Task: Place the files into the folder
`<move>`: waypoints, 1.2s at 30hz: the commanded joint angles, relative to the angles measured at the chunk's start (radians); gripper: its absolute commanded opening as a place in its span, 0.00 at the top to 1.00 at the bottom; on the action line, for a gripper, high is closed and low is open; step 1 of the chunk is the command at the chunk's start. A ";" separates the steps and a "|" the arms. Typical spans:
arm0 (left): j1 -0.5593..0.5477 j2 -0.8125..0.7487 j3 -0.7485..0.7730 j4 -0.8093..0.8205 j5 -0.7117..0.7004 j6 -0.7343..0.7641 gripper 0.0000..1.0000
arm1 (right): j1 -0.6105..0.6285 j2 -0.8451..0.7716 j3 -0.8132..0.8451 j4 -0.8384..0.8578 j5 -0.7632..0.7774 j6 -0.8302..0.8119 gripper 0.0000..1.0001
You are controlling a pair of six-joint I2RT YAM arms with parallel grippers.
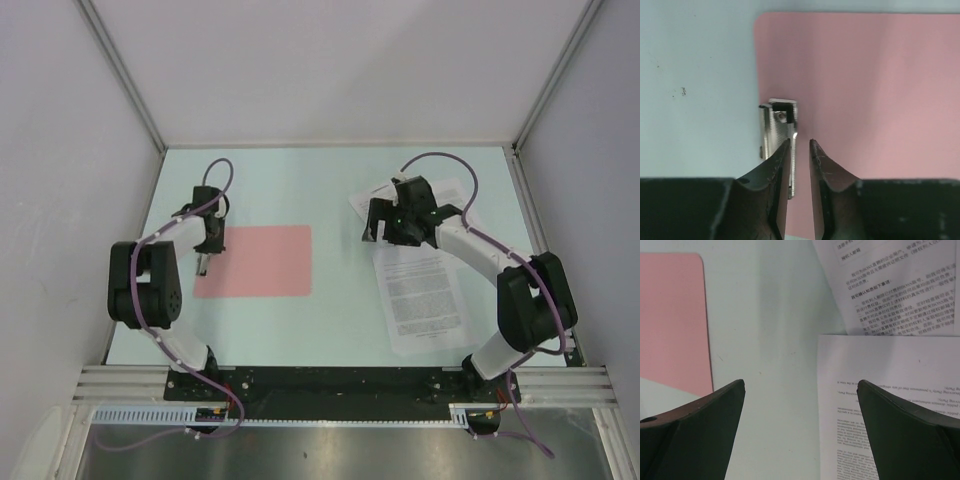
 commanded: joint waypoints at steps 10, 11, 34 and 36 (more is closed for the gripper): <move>-0.083 -0.139 0.015 -0.060 0.011 -0.072 0.84 | -0.095 -0.220 -0.113 -0.123 0.105 0.053 0.00; -0.086 -0.156 0.048 -0.076 0.011 -0.091 0.77 | -0.108 -0.224 -0.119 -0.139 0.128 0.071 0.00; -0.908 0.353 0.518 0.120 0.243 -0.433 0.14 | -0.539 -0.459 -0.403 -0.177 0.001 0.107 0.00; -0.909 0.355 0.509 0.125 0.211 -0.454 0.14 | -0.513 -0.471 -0.430 -0.151 -0.013 0.114 0.00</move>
